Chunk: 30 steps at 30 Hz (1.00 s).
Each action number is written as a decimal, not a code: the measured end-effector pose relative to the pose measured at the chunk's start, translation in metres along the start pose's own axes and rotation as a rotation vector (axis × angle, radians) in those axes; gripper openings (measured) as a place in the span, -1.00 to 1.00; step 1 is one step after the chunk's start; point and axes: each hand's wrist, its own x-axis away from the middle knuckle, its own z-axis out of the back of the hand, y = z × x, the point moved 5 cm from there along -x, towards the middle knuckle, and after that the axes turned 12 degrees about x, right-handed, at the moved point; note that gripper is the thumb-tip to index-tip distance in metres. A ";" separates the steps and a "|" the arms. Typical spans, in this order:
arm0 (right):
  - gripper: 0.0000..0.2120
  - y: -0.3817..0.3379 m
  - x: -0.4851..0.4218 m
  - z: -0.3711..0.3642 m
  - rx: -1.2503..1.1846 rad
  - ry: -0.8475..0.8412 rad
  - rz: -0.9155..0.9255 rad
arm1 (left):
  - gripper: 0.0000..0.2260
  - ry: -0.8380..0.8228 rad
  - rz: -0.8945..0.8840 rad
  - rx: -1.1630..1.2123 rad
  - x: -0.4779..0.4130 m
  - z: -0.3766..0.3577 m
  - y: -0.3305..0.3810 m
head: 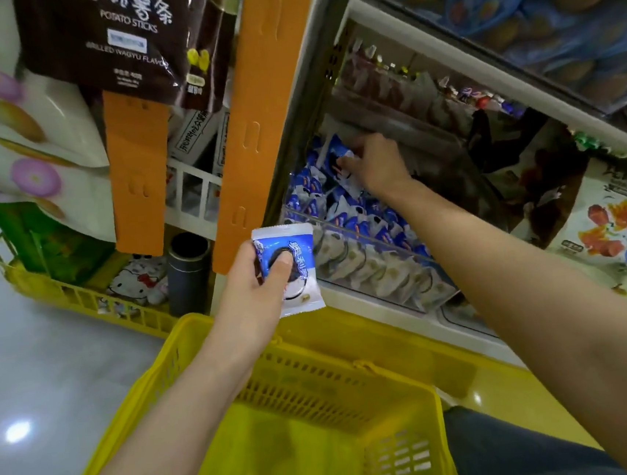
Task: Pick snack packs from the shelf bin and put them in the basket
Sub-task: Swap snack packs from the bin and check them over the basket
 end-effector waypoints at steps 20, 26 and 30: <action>-0.70 -0.003 -0.028 -0.027 0.078 -0.251 -0.108 | -0.77 -0.020 0.036 0.046 -0.003 0.001 0.003; -0.63 0.011 -0.023 -0.031 0.098 -0.245 -0.094 | -0.76 -0.015 0.055 0.037 -0.004 -0.001 0.000; -0.71 0.002 -0.026 -0.038 0.130 -0.207 -0.070 | -0.79 -0.017 0.060 0.028 -0.002 -0.001 -0.002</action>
